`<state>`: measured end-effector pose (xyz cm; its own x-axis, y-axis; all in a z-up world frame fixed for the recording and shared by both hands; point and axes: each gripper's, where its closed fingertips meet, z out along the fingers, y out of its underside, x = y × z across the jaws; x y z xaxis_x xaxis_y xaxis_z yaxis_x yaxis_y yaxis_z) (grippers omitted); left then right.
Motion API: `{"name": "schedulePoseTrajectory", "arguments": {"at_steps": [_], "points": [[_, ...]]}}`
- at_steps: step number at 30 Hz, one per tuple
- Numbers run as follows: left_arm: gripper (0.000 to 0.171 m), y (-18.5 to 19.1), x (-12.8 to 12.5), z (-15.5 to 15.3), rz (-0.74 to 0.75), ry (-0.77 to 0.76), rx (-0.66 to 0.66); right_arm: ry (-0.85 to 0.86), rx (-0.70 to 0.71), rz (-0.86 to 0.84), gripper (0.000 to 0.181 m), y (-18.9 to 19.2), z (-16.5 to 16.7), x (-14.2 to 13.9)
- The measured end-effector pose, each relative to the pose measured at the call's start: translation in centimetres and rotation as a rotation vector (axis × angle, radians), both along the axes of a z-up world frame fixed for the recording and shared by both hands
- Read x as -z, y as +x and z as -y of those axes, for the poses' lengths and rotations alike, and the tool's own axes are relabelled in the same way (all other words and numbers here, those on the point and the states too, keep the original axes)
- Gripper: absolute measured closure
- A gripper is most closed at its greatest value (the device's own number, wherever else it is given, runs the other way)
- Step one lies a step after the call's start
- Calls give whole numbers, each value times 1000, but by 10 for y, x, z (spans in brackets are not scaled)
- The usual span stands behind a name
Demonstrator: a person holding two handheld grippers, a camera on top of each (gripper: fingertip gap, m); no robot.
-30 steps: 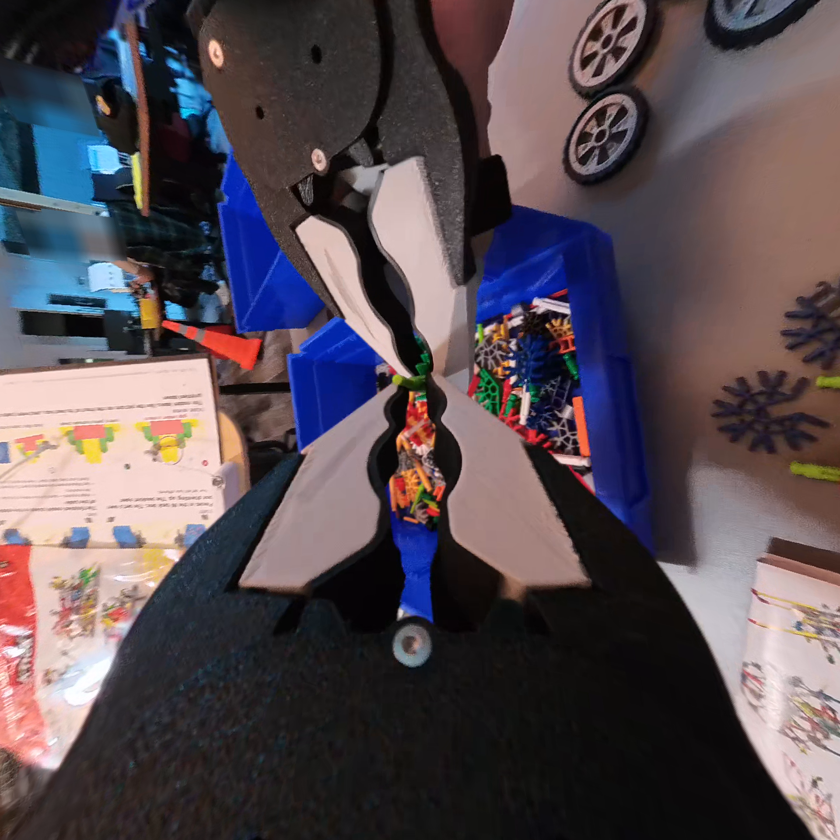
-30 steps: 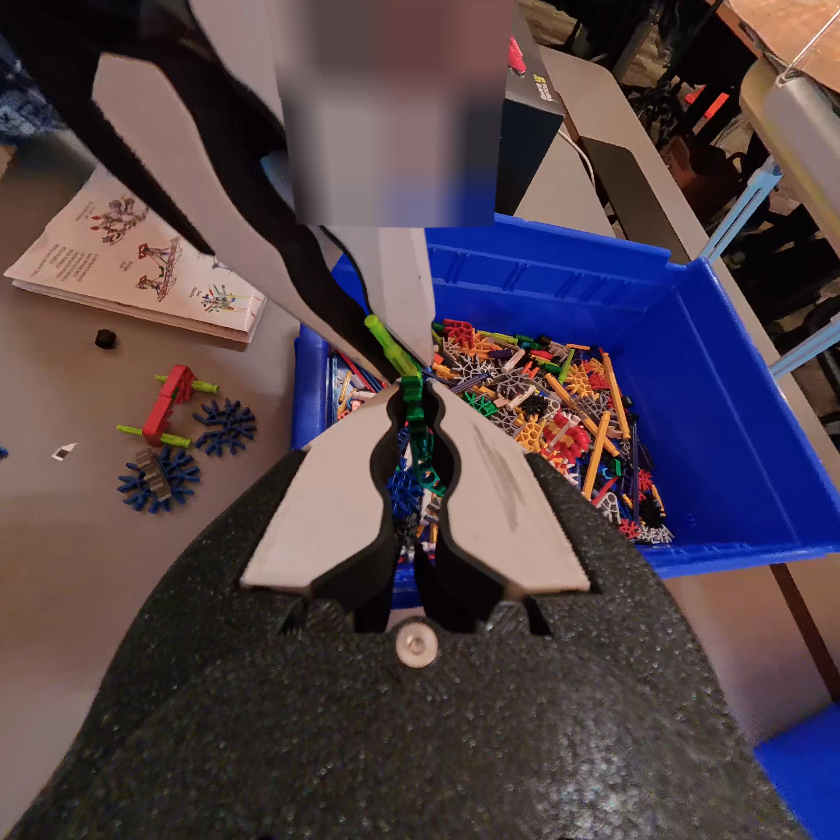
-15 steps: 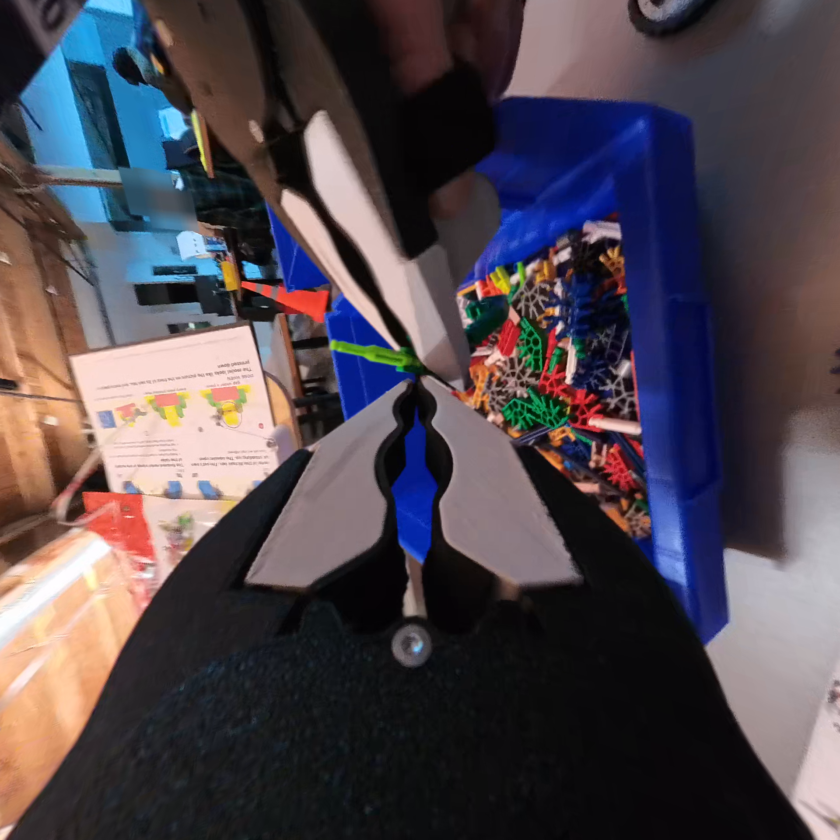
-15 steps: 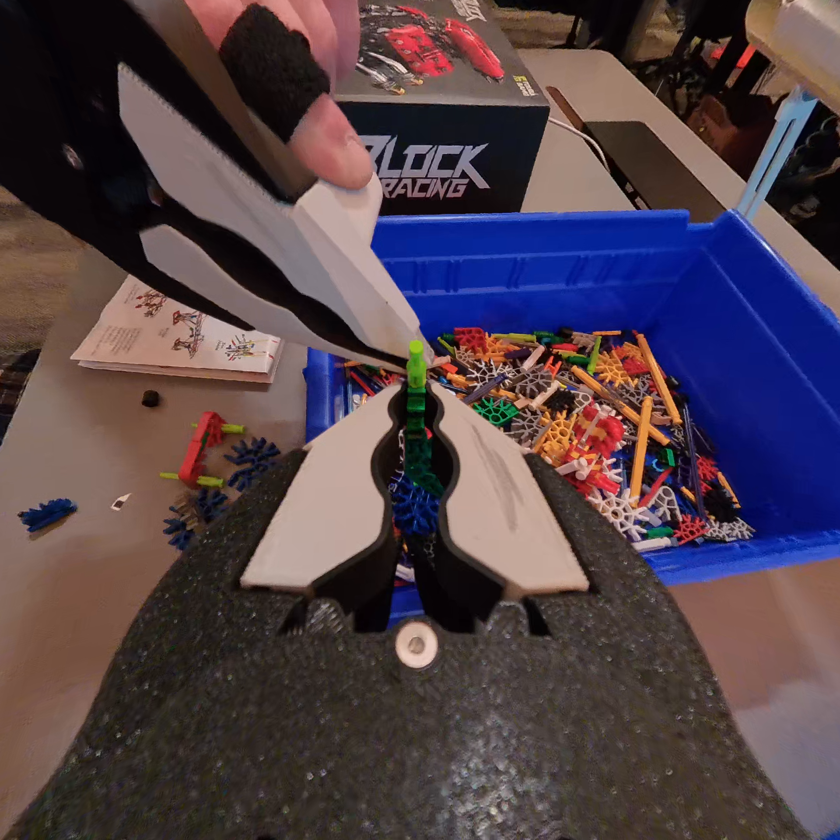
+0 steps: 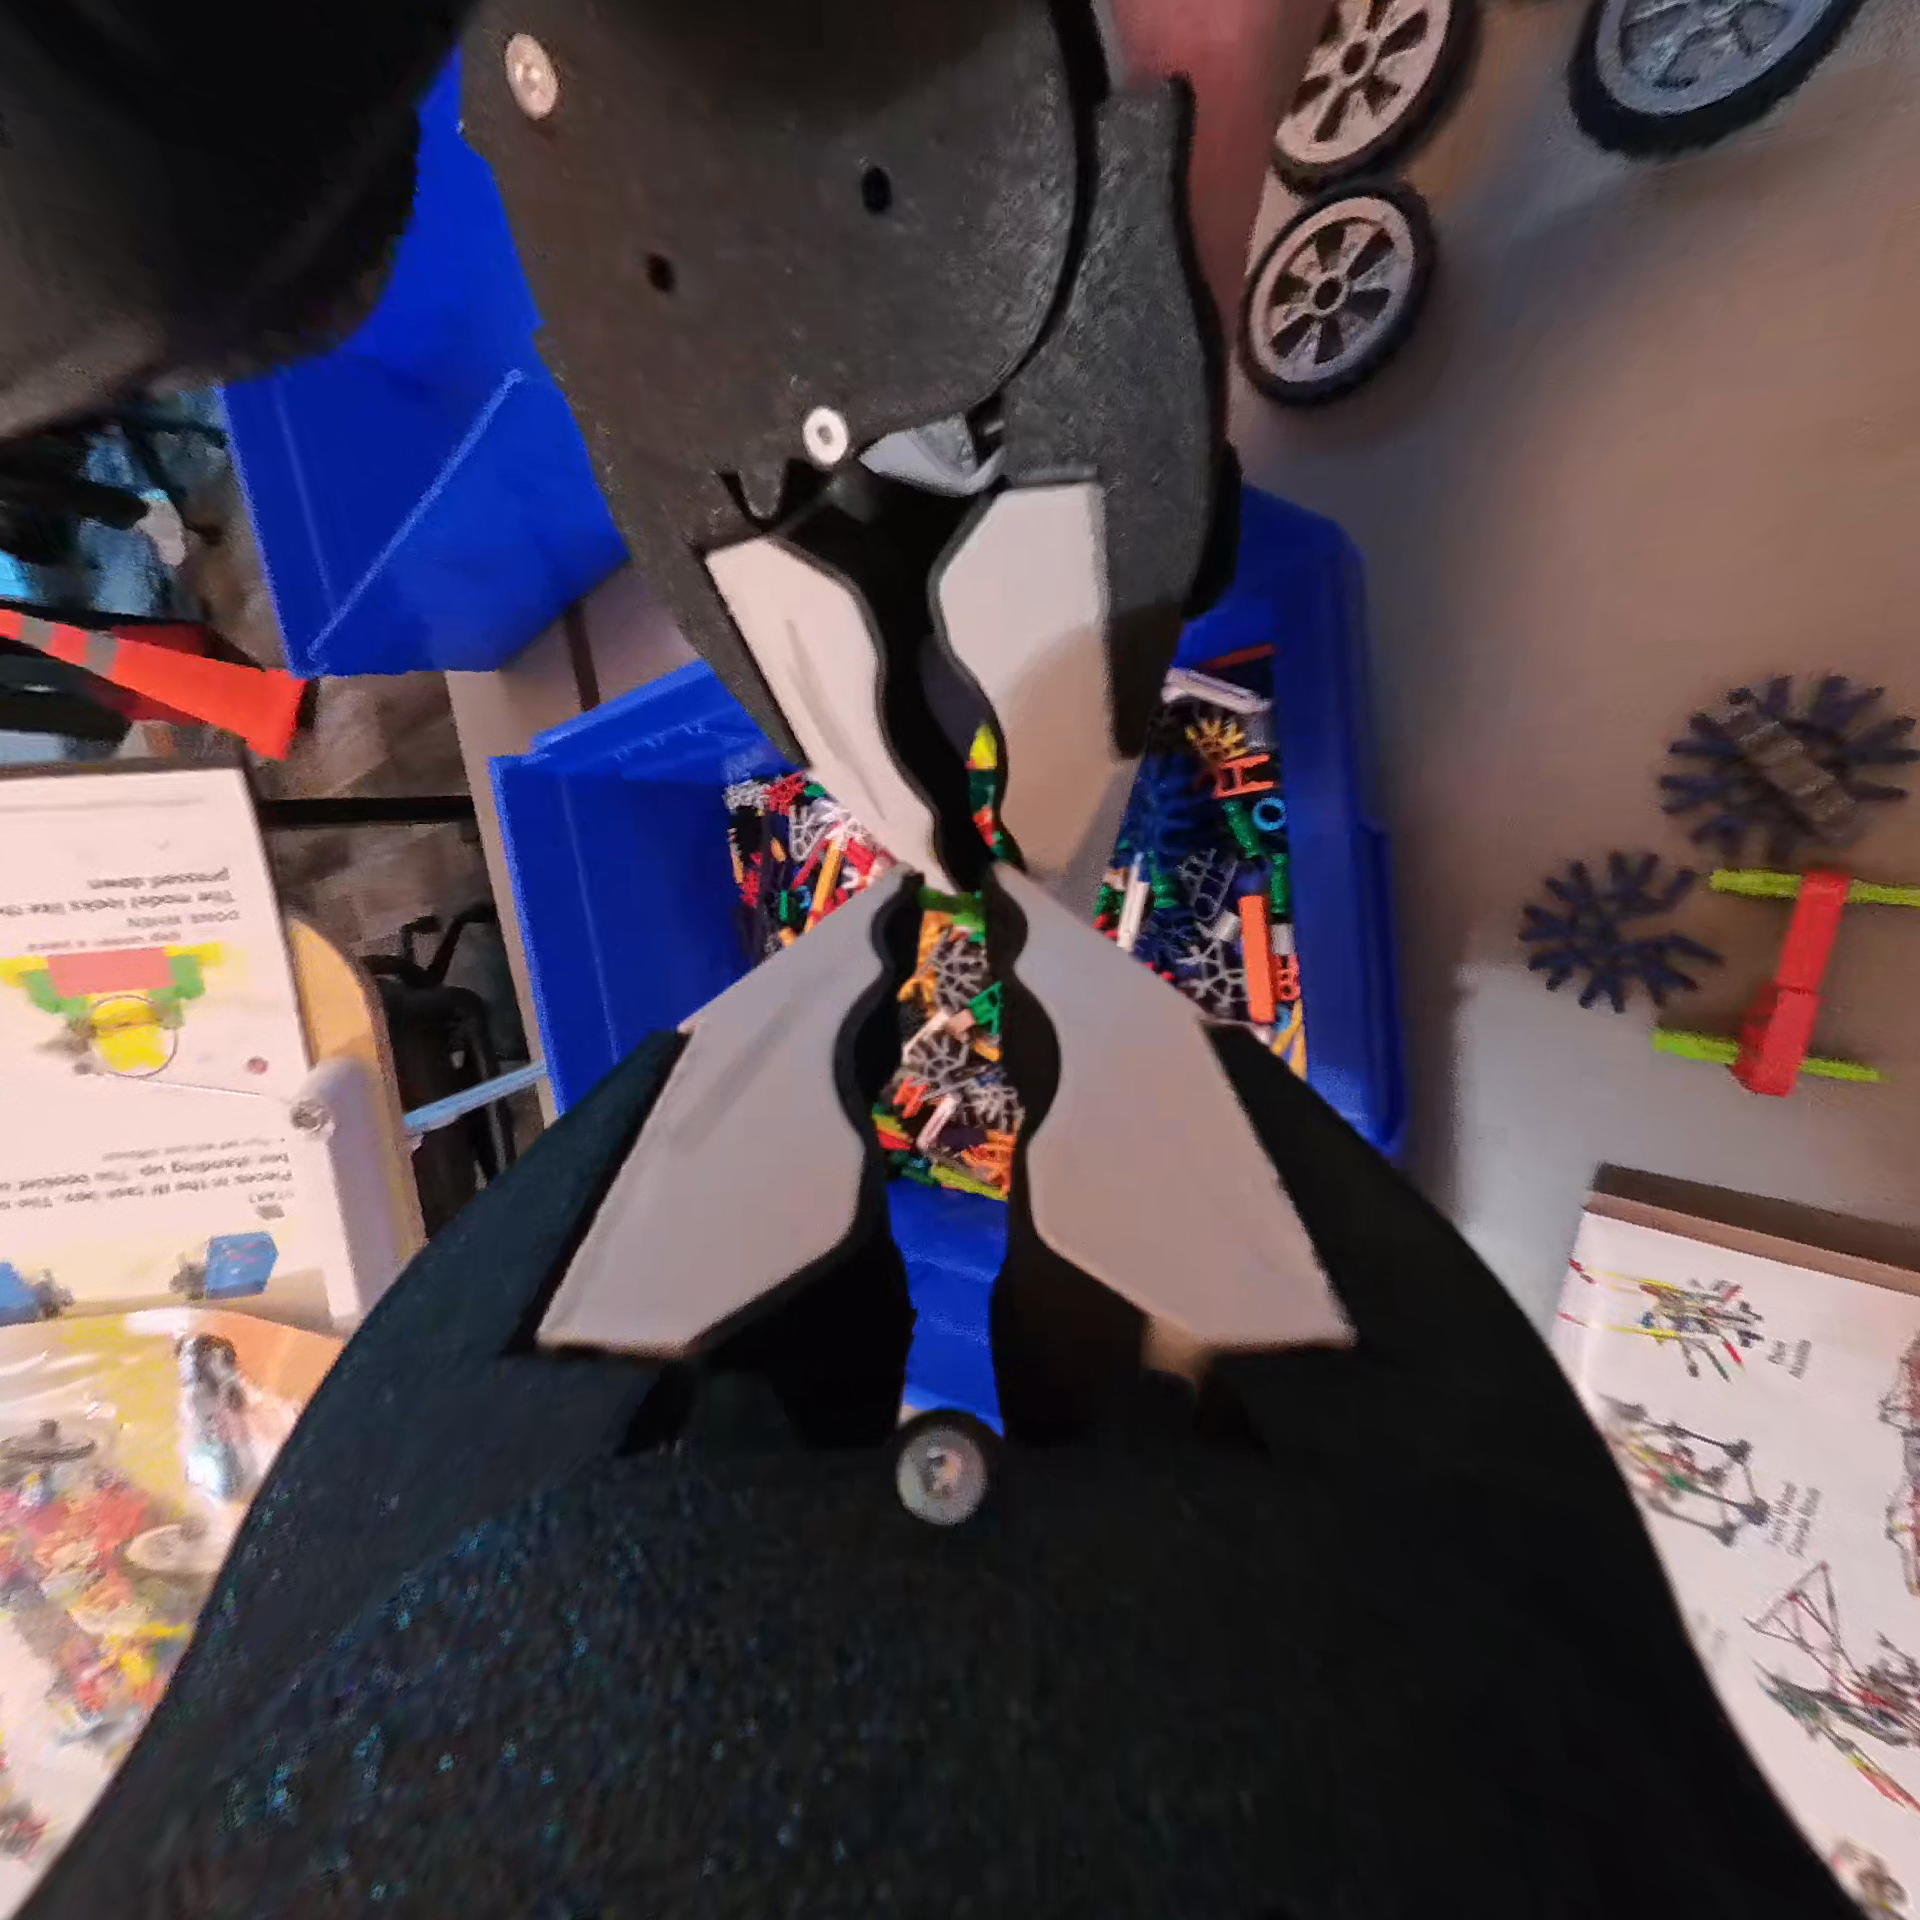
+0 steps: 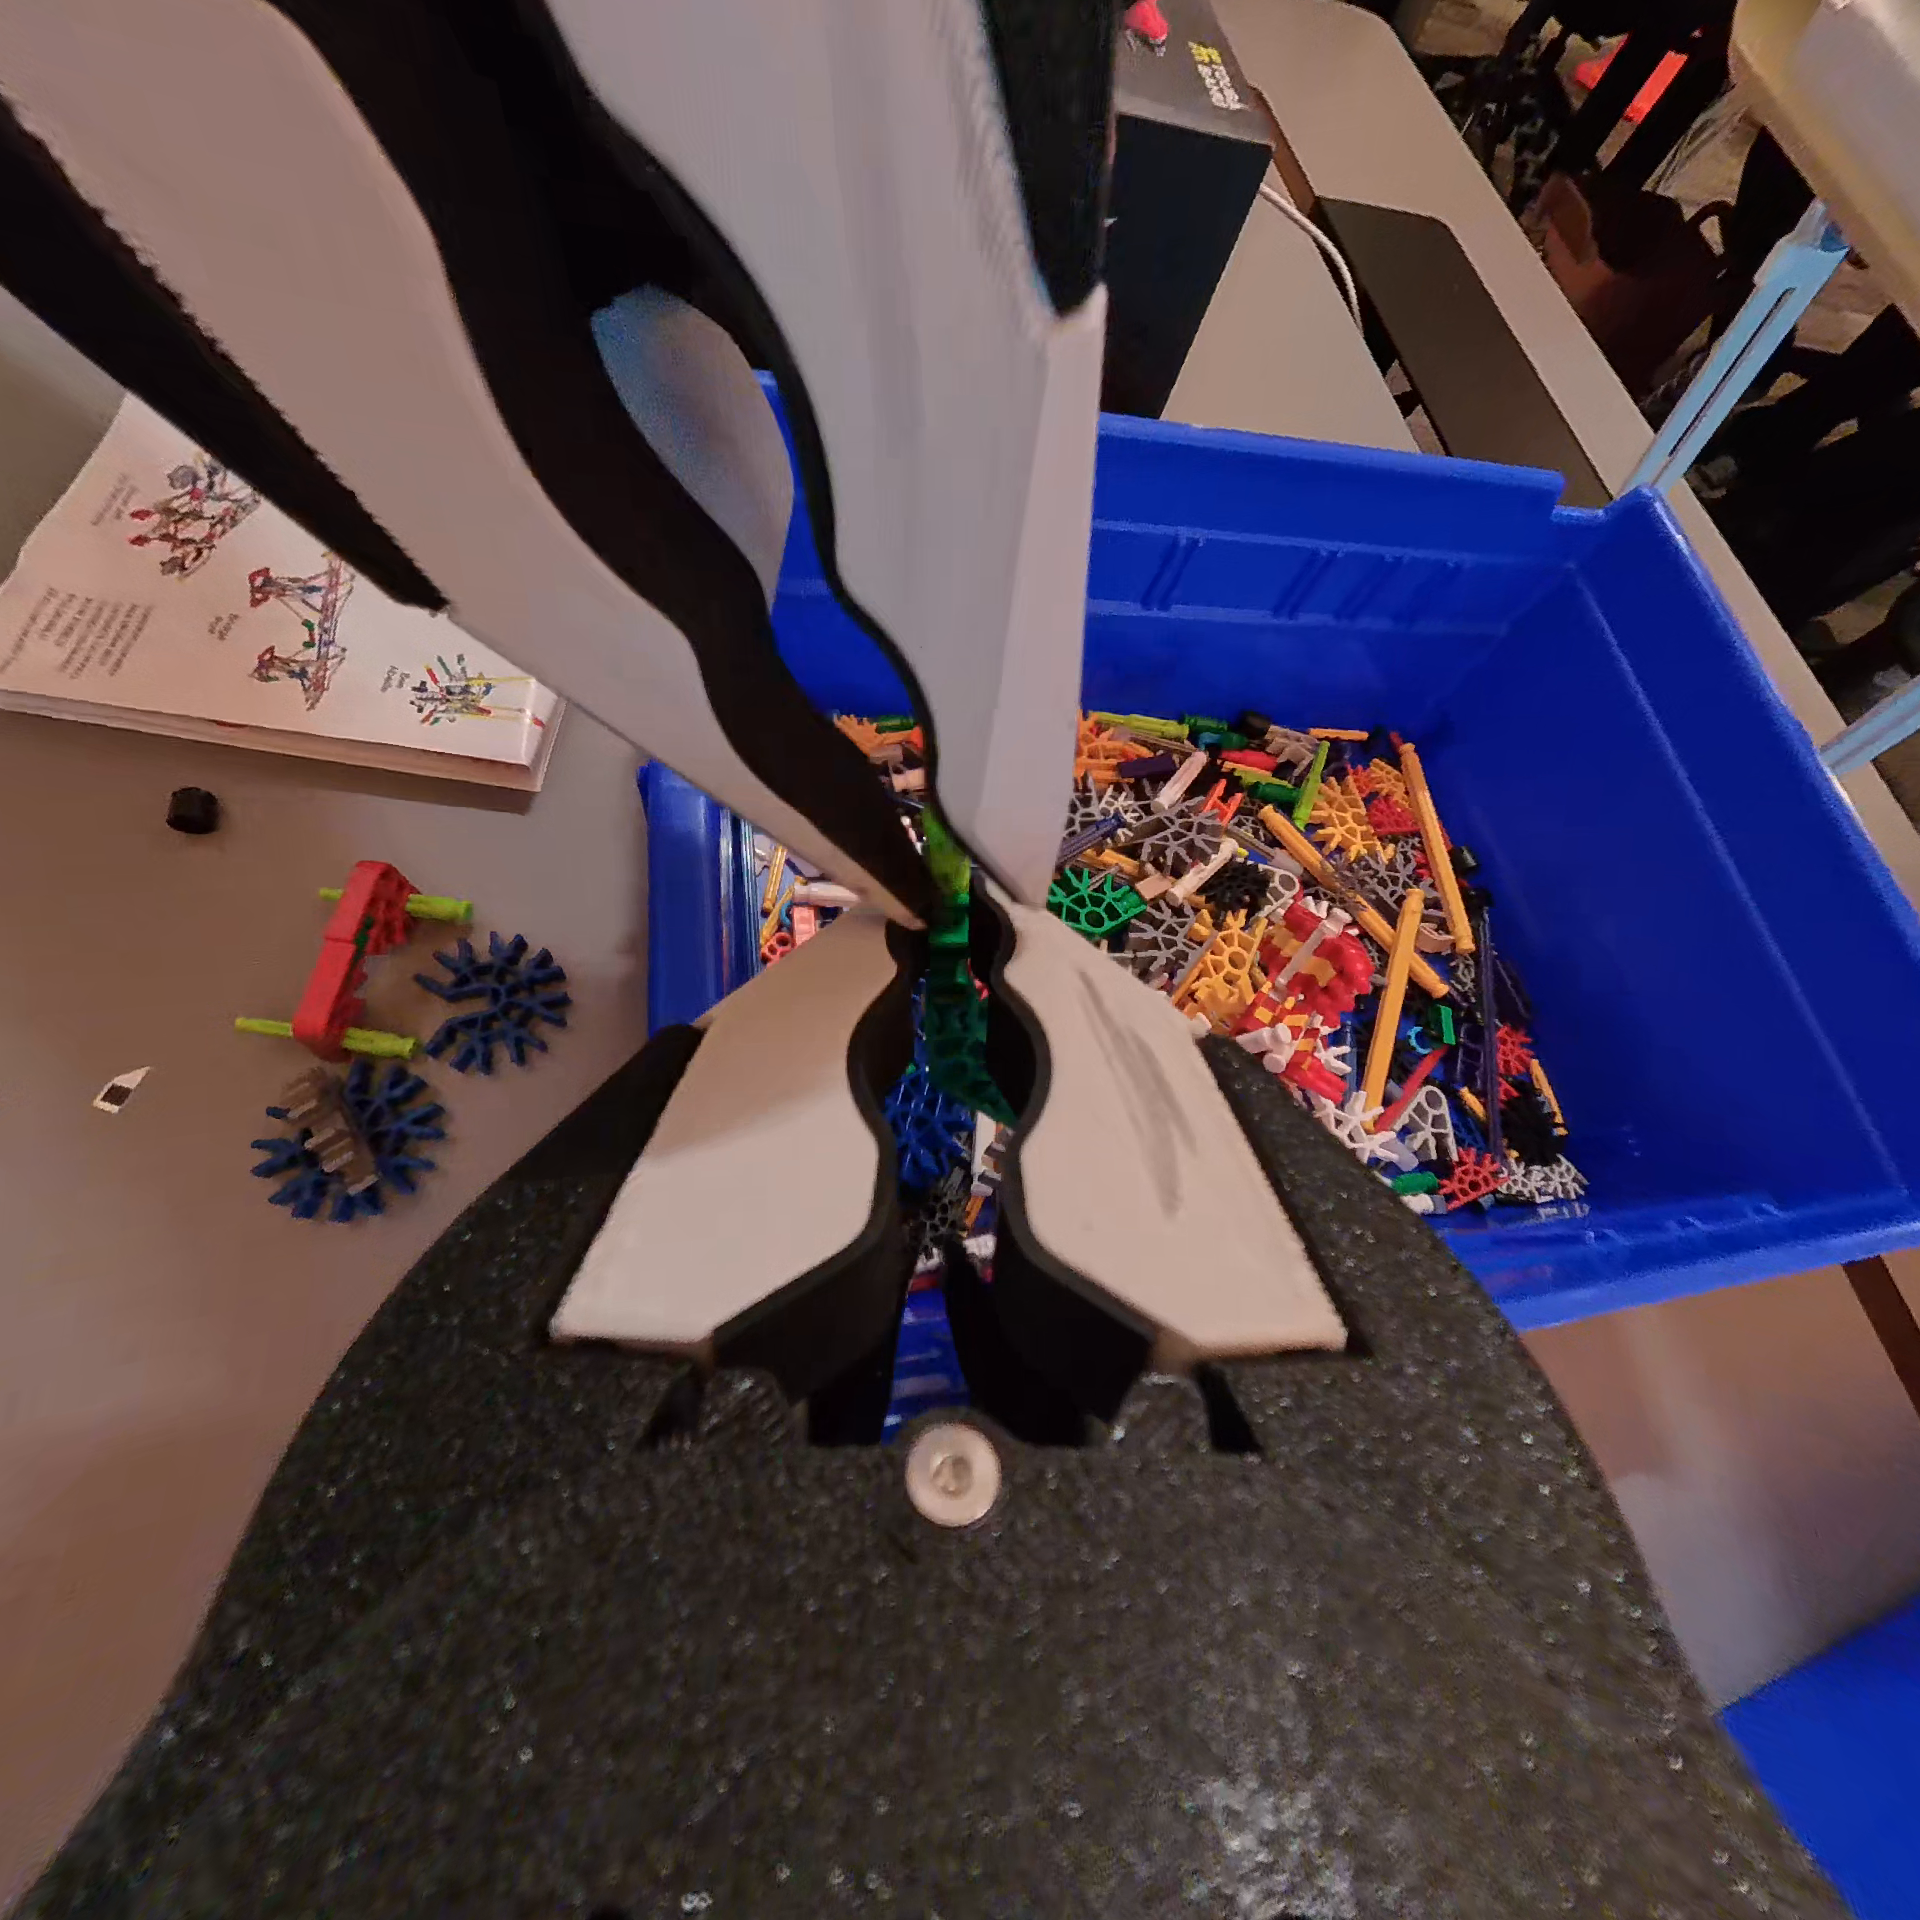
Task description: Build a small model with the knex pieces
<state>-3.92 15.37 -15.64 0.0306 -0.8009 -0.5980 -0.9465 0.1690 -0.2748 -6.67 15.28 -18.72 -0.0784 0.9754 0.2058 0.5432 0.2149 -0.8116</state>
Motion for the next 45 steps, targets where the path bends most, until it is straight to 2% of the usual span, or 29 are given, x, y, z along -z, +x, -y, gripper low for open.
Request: {"name": "schedulePoseTrajectory", "arguments": {"at_steps": [1,4,9,19,28,41,45], "points": [[164,1,1,1,-1,-16,4,-1,-1,2,178,0,0,0],[164,0,0,1,-51,23,15,-31,-4,-3,178,0,1,1],[164,0,1,-3,-145,207,46,-81,-1,-16,179,-1,0,2],[163,-1,1,-7,-172,520,6,-130,24,-17,178,-3,-5,6],[169,-2,-1,-5,-78,646,-63,-156,48,-37,179,-6,-9,5],[171,-4,-7,-8,139,743,-167,-224,90,-93,179,-10,-14,-2],[171,-4,-11,-12,246,720,-209,-270,108,-141,179,-10,-18,-8]]}}
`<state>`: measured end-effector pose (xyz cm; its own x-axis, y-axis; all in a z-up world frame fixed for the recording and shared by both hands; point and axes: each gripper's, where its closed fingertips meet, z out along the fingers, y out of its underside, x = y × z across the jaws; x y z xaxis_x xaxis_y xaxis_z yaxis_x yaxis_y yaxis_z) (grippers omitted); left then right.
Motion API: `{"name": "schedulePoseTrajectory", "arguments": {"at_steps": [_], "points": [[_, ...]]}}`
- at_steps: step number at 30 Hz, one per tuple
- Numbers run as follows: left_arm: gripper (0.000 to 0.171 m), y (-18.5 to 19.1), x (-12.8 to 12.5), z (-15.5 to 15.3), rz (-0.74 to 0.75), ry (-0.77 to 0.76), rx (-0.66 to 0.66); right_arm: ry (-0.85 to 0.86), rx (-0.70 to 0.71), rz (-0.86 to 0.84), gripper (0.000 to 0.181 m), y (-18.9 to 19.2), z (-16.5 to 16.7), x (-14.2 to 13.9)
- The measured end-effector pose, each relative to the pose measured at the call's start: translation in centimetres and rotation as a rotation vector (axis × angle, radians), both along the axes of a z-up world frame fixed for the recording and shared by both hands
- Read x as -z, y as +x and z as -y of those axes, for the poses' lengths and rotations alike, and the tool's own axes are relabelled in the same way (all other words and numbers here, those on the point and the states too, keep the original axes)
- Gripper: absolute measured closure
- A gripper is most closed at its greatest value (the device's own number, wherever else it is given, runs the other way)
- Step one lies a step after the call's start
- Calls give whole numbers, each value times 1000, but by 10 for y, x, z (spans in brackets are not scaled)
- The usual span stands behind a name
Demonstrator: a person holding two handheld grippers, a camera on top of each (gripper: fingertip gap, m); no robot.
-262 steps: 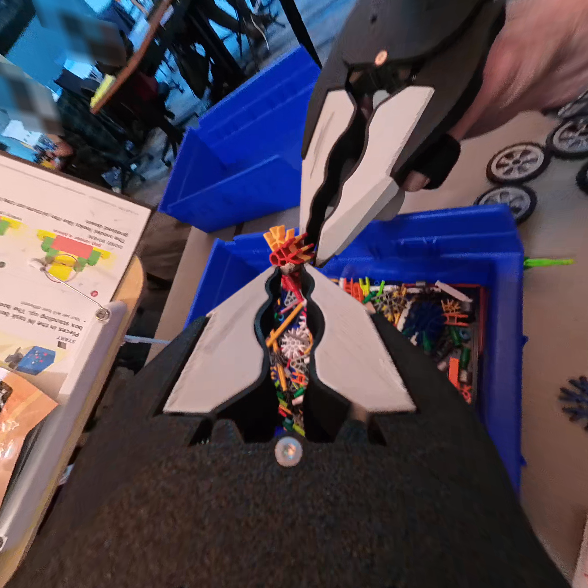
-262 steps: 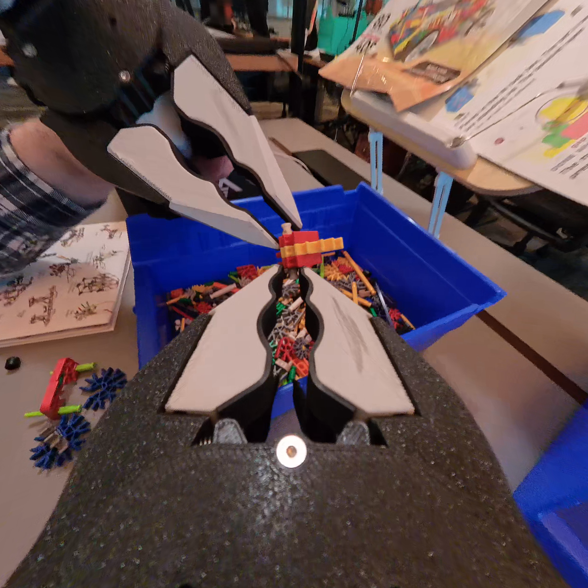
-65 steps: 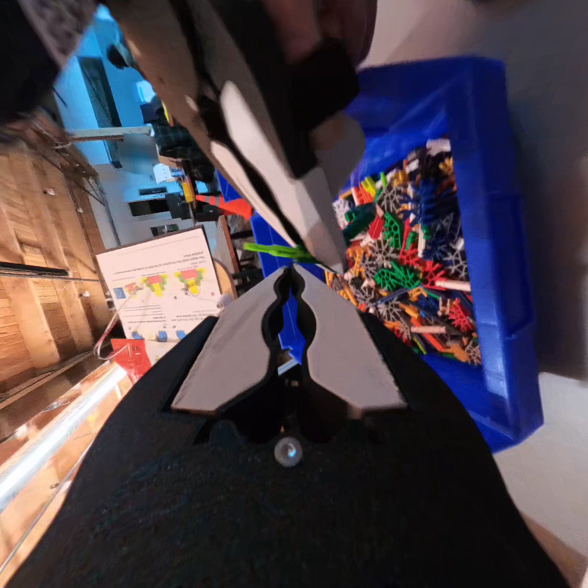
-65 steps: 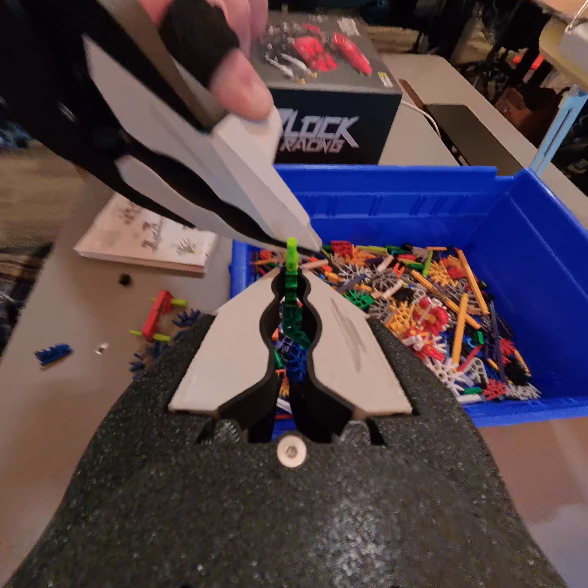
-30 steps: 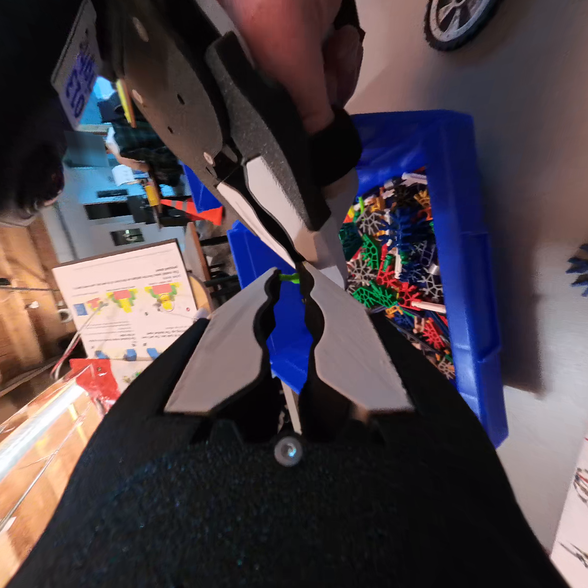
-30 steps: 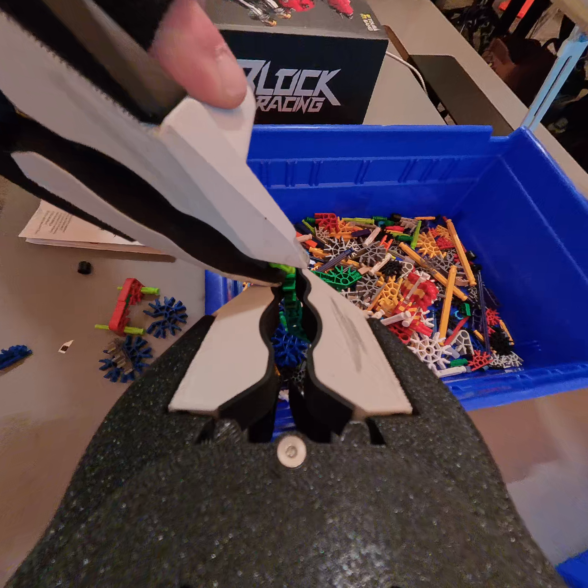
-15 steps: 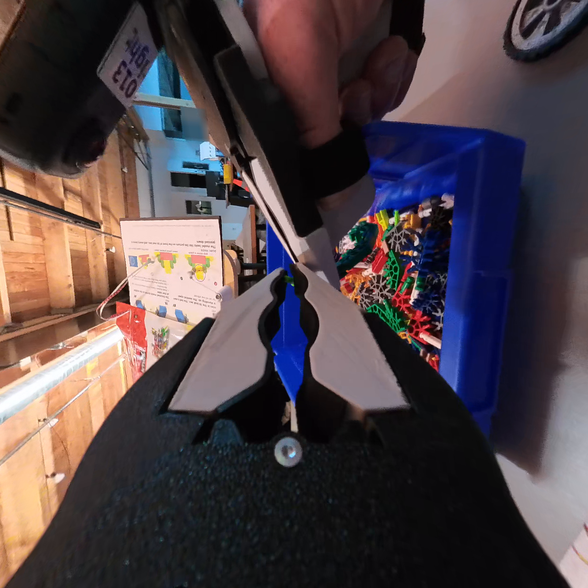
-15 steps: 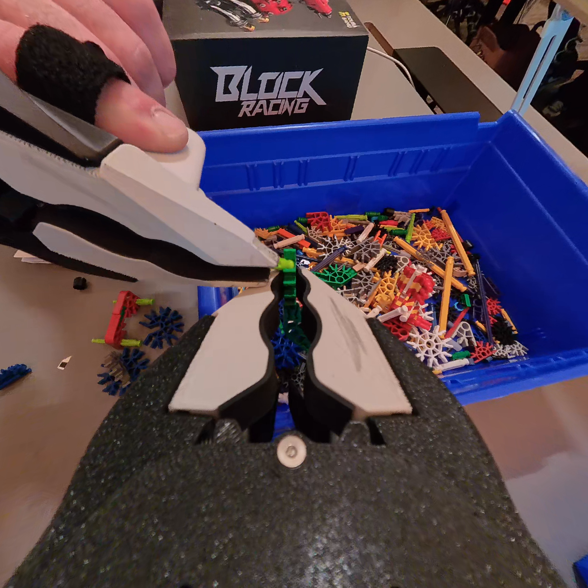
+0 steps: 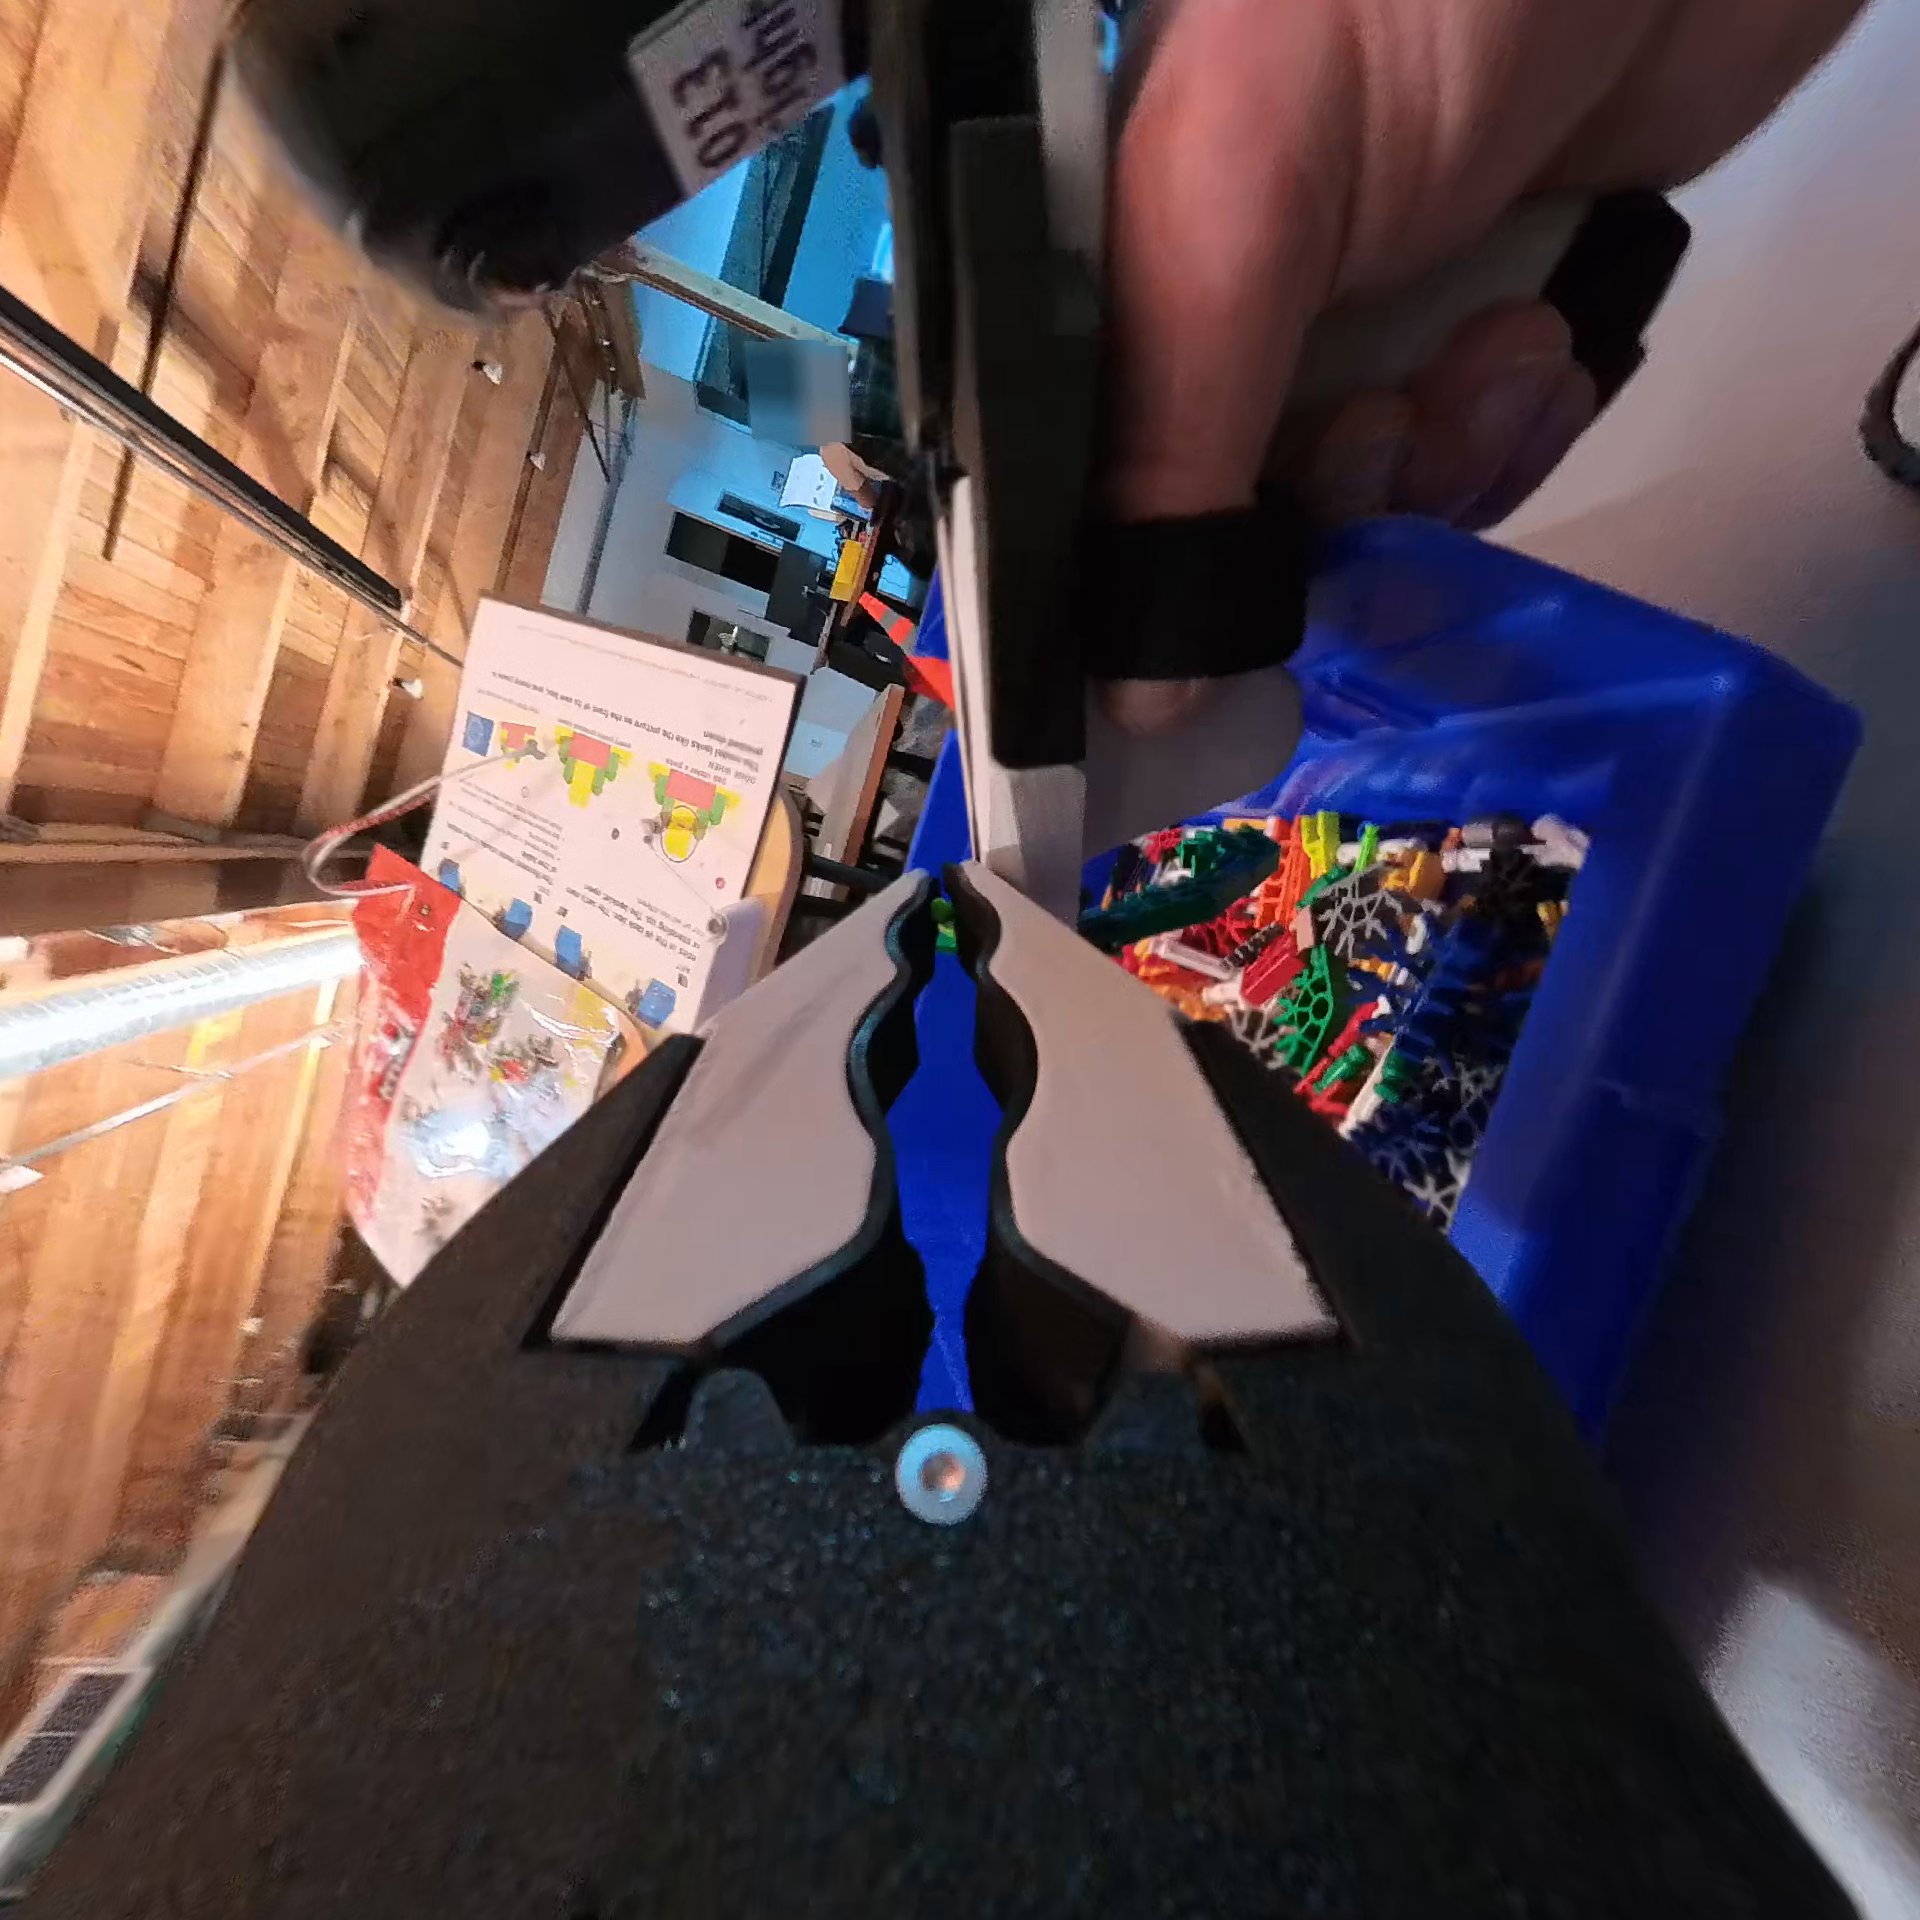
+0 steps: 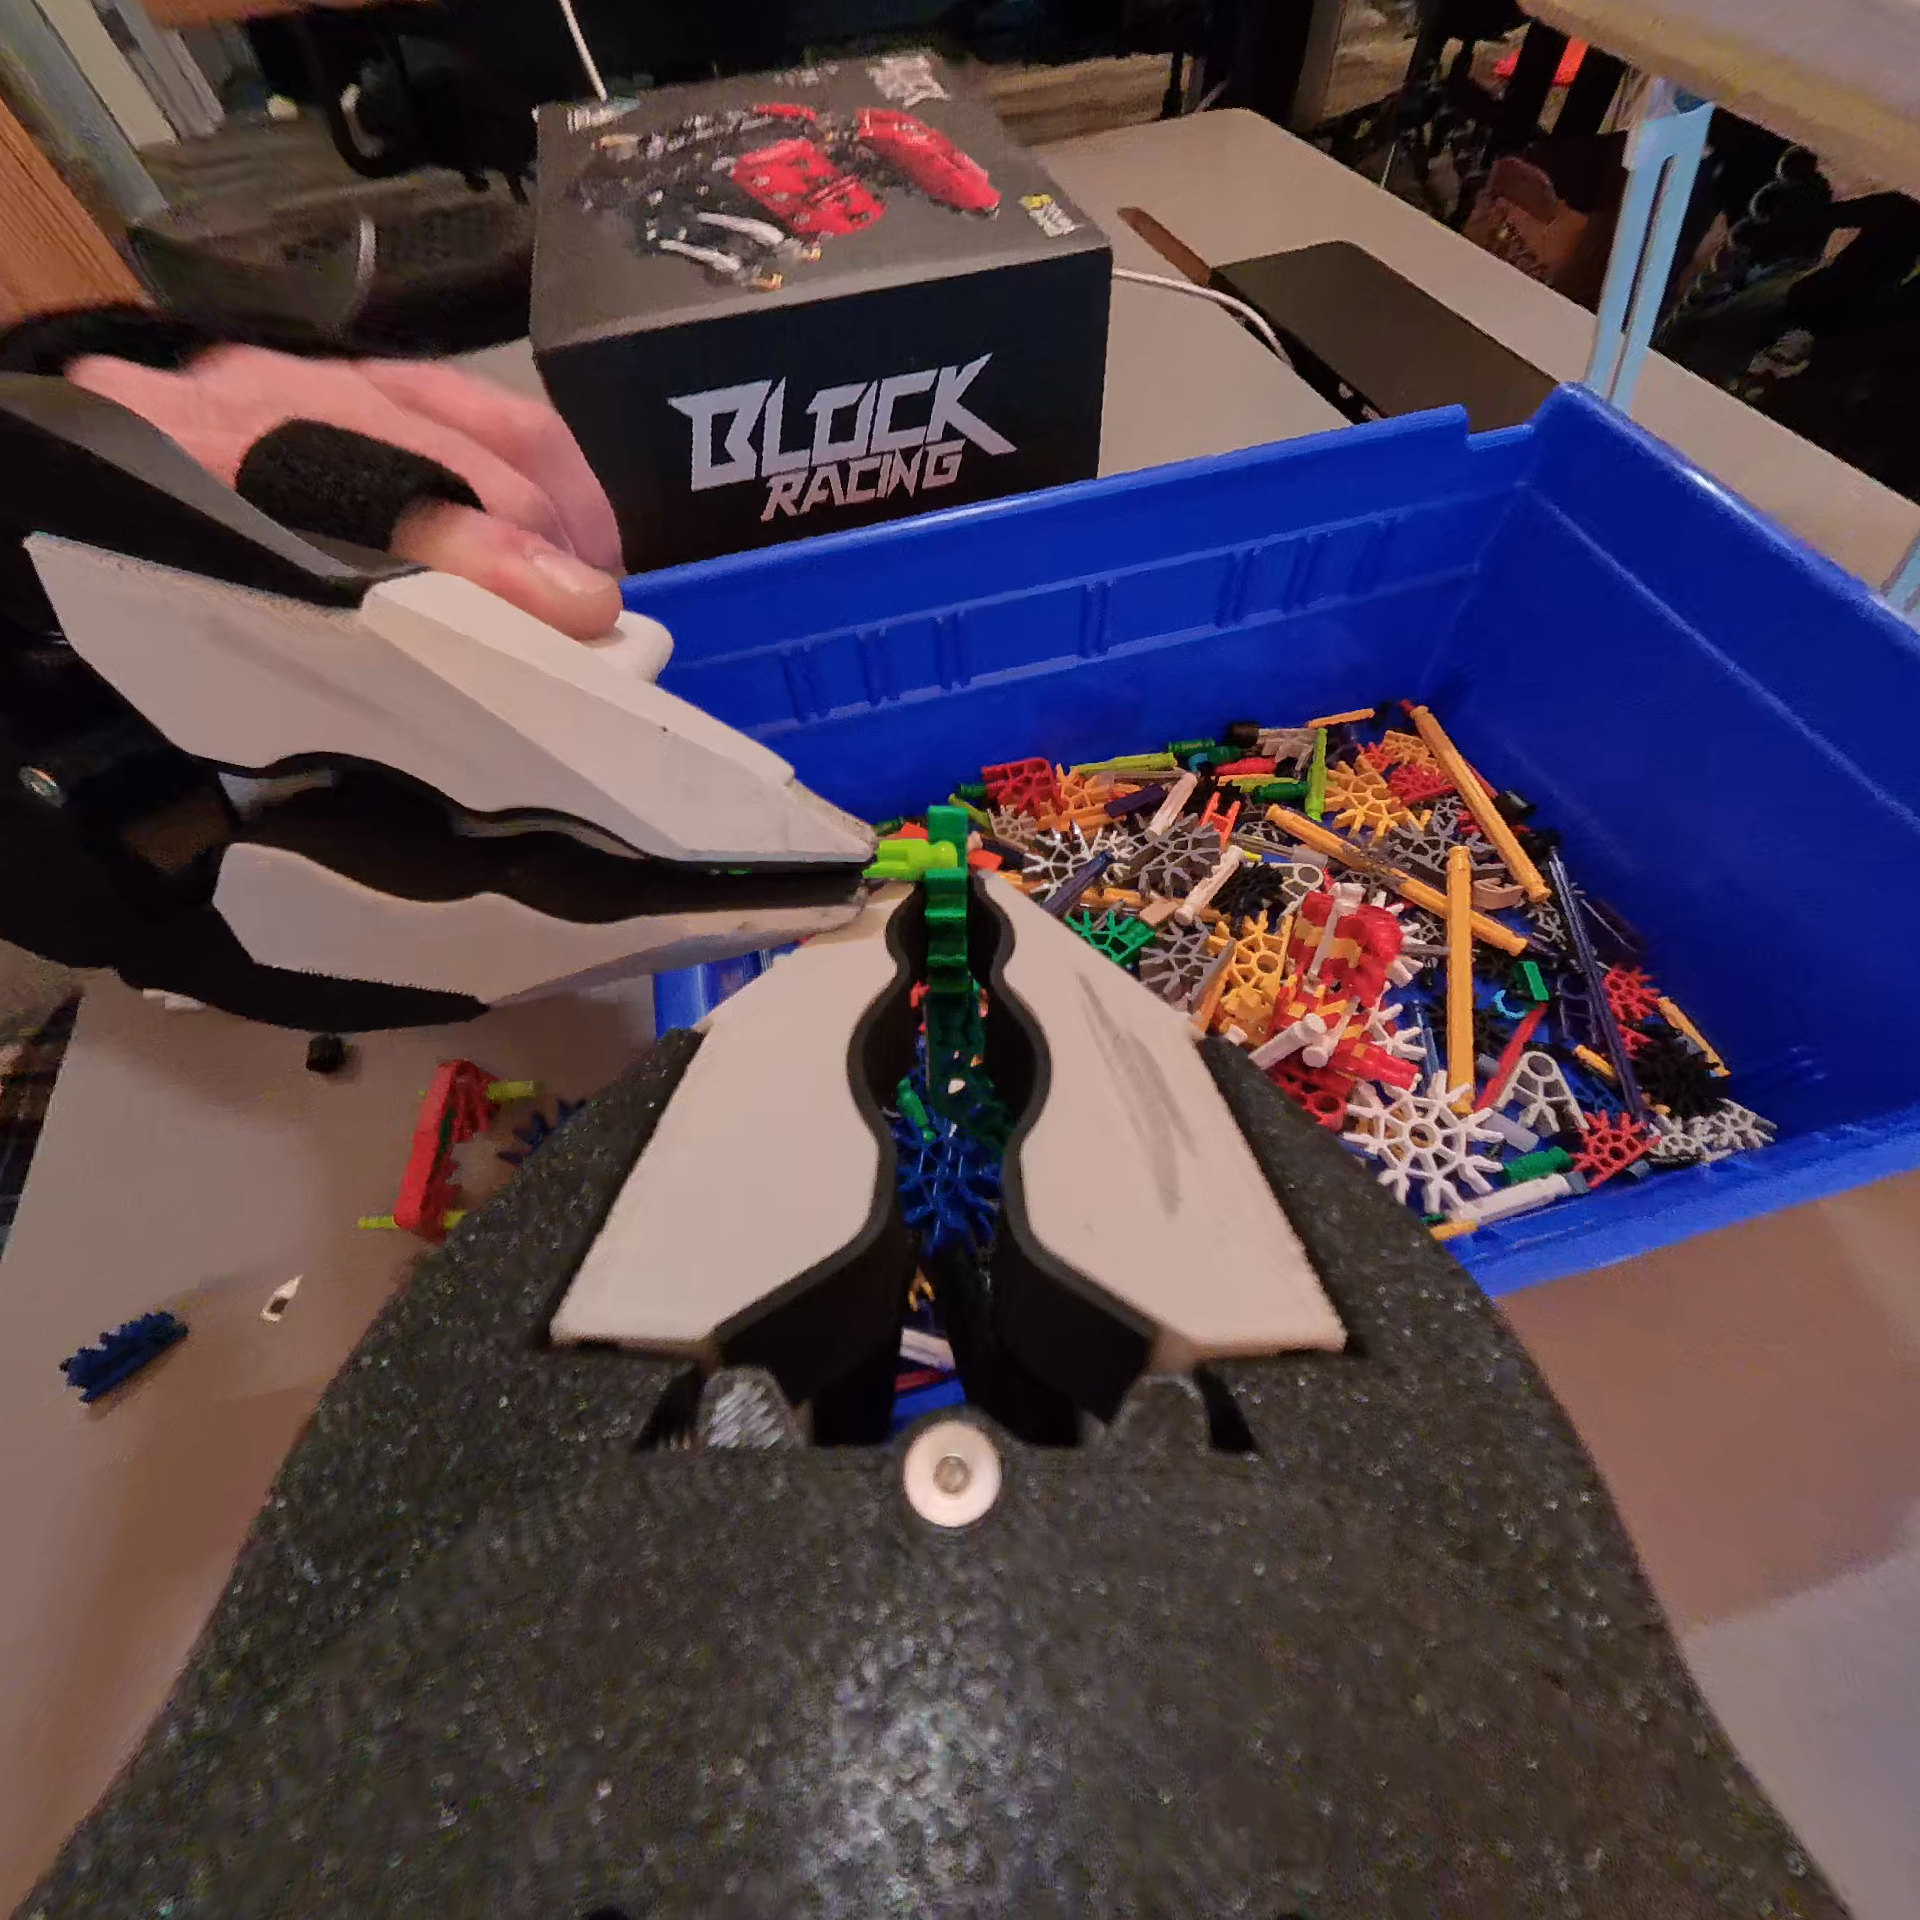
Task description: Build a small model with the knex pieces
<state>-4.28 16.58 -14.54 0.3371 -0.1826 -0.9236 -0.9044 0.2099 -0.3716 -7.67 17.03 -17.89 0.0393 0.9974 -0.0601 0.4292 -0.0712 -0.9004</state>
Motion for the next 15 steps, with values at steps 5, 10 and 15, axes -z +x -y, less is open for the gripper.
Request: {"name": "schedulePoseTrajectory", "arguments": {"at_steps": [5,10,15], "points": [[171,3,-10,-6,223,-52,22,-69,33,-74,179,0,-5,-11],[171,8,-29,-11,504,-142,82,-94,67,-174,179,2,-10,-30],[169,10,-38,-16,708,-211,140,-84,127,-244,178,5,-18,-43]]}}
